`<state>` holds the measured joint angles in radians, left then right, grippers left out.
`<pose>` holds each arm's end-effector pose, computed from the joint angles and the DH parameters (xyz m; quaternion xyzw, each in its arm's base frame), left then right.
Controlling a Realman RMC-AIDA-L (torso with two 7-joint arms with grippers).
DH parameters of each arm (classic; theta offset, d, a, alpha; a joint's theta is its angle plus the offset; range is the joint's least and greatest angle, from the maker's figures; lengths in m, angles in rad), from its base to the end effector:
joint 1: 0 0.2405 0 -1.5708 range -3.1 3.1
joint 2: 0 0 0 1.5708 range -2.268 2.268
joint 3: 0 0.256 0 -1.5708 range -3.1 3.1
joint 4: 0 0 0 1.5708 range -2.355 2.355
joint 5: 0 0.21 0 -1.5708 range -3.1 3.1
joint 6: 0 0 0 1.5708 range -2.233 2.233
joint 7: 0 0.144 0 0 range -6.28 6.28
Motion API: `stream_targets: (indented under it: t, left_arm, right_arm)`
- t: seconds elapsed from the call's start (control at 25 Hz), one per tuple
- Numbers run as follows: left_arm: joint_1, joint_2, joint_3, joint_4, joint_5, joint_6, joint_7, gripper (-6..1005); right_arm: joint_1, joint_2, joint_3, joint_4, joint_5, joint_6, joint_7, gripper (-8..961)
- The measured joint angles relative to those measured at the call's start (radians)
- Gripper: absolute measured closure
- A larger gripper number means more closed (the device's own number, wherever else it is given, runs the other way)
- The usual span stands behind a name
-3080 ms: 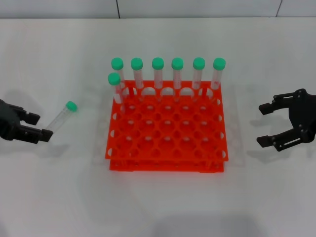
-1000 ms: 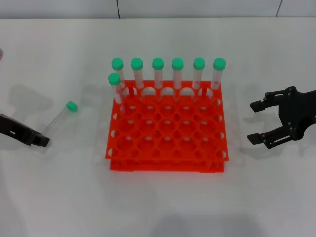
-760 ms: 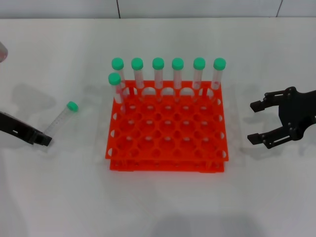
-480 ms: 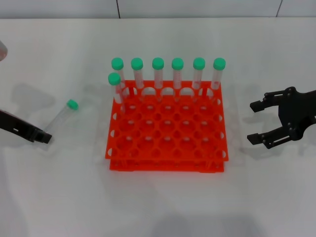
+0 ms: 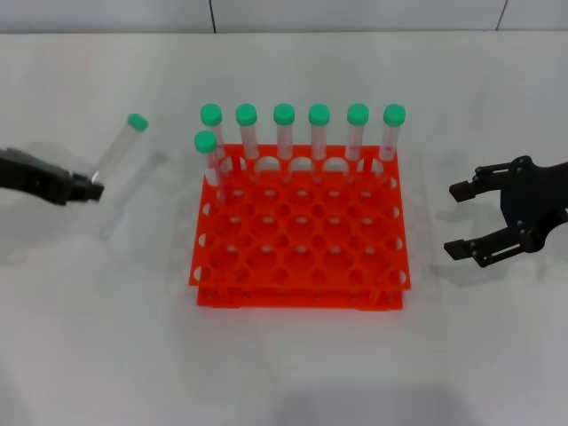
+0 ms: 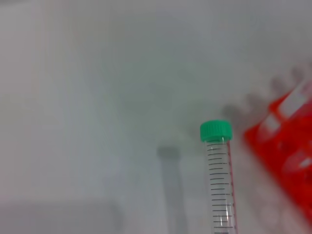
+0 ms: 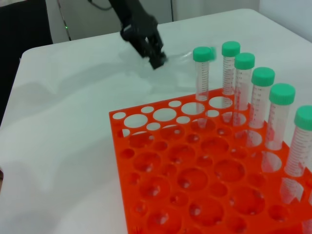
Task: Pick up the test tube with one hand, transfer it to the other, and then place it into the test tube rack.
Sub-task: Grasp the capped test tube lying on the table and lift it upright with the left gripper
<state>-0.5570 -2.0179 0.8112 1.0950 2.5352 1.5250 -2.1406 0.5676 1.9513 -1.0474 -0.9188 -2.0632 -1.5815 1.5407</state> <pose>-0.2826 0.3607 0.0738 -0.8891 -0.4025 0.0499 0.2122 0.2348 0.3527 0.0340 -0.9910 0.0963 0.0554 0.0744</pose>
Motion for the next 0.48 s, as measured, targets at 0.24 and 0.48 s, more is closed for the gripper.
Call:
stream_targets:
  t: [0.24,0.48]
  left_arm:
    - [0.112,-0.031,-0.004,0.202,-0.205,-0.038,0.081,805]
    - [0.178,-0.058,-0.001,0.218,-0.475,-0.086,0.327,805]
  right_arm:
    - [0.0,0.001,0.006,0.0,0.0,0.0,0.0,84]
    - [-0.003,0.008,0.007,0.0,0.0,0.0,-0.001,84]
